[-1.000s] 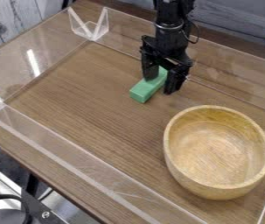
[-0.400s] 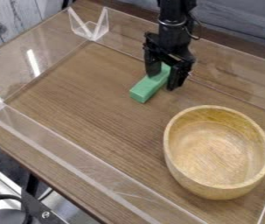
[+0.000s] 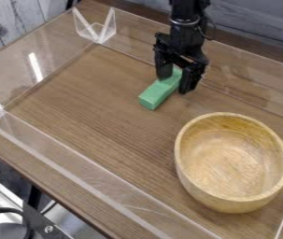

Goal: Put the green block in the brown bowl

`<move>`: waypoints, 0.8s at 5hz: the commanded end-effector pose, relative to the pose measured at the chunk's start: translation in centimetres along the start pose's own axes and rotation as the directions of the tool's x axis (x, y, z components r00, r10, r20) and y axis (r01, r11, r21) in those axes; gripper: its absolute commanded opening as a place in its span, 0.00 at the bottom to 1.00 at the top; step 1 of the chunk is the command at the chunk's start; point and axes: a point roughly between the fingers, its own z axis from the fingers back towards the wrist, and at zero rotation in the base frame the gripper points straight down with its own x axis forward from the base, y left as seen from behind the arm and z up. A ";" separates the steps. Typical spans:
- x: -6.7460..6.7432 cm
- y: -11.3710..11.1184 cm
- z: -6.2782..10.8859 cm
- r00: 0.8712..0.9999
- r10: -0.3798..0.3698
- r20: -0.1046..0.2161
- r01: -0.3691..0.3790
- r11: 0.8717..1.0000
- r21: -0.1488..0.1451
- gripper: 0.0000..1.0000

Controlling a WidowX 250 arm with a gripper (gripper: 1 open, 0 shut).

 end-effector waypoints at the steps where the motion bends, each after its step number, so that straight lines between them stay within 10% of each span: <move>1: -1.3 1.5 -2.9 0.995 0.027 -0.092 -0.030 0.999 -0.031 1.00; 4: -1.6 2.5 -2.8 0.989 0.042 -0.145 -0.049 0.998 -0.042 1.00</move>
